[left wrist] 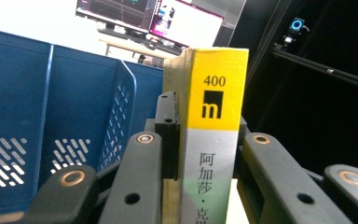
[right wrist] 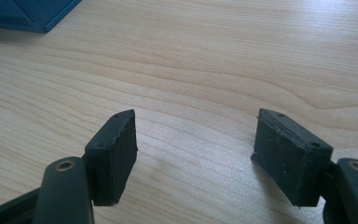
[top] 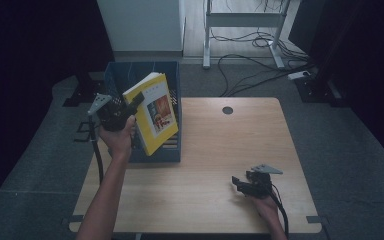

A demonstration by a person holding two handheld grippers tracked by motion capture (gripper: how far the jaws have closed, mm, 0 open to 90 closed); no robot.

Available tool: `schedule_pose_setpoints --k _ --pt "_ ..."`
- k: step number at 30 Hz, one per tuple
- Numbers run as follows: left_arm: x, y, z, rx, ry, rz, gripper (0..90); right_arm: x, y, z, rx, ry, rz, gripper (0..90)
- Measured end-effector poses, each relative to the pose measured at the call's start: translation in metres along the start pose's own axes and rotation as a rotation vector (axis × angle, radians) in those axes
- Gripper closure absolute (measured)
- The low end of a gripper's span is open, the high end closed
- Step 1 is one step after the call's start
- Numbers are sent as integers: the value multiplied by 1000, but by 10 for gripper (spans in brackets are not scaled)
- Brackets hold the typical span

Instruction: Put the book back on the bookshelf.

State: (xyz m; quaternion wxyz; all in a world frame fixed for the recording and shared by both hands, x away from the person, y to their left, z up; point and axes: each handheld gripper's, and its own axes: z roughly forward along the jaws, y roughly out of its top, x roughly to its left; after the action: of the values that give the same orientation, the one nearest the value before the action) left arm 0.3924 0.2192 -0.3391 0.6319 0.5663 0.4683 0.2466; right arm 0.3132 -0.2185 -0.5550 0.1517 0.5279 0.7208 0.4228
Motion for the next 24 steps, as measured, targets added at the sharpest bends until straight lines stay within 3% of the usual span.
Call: schedule_pose_setpoints --k 8,24 --pt "4 -3 9 1 23 0 756 -1 0 0 -1 3 2 290" --pt "5 -11 34 38 83 43 756 -1 0 0 -3 -2 5 290"
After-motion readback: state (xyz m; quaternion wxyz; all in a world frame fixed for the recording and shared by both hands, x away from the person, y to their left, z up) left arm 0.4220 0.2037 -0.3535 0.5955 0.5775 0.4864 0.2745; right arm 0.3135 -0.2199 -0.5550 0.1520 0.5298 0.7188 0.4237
